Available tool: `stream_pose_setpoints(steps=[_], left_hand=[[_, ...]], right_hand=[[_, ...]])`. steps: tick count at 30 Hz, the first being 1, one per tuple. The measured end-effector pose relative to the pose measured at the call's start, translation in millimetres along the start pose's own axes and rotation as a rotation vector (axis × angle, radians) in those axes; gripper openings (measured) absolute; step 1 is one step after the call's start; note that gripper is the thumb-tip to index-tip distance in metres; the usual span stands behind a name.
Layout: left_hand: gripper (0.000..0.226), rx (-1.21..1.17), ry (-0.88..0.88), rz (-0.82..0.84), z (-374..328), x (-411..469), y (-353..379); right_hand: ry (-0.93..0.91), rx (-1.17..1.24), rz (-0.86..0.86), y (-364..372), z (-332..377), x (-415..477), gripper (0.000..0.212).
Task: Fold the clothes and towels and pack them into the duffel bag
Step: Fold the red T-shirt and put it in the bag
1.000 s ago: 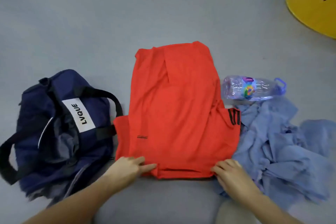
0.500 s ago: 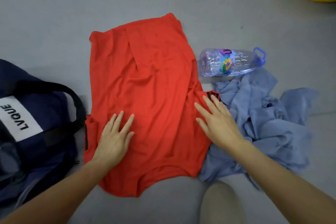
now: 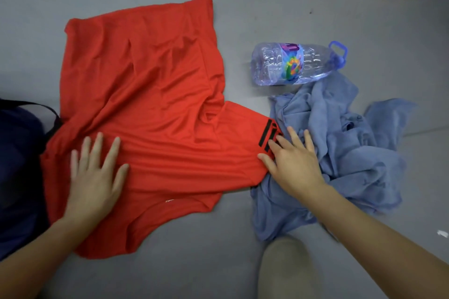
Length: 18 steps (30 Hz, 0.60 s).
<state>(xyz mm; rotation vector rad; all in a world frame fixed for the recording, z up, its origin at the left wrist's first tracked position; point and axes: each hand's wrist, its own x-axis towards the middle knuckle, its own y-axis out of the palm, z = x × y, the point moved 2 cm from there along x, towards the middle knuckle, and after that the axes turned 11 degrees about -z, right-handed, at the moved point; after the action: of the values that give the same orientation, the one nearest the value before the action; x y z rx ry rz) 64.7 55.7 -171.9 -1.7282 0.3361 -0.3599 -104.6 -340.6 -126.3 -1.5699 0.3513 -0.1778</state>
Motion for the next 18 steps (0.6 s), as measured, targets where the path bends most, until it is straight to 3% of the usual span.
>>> stream_pose_setpoints(steps=[2,6,8,11,18], left_hand=[[0.065,-0.069,0.147,-0.03,-46,-6,0],[0.069,-0.106,0.451,0.029,-127,-70,29],[0.077,-0.059,0.432,0.058,-144,-105,40],[0.067,-0.071,0.39,0.065,-155,-136,41],[0.051,-0.141,0.55,0.096,-147,-166,26]], right_hand=[[-0.056,0.119,-0.037,-4,4,12,0.047],[-0.078,0.252,0.073,2,2,39,0.059],[-0.004,0.215,0.075,3,-6,51,0.062],[0.082,0.151,0.097,2,-13,63,0.056],[0.215,0.234,0.079,4,-22,64,0.028]])
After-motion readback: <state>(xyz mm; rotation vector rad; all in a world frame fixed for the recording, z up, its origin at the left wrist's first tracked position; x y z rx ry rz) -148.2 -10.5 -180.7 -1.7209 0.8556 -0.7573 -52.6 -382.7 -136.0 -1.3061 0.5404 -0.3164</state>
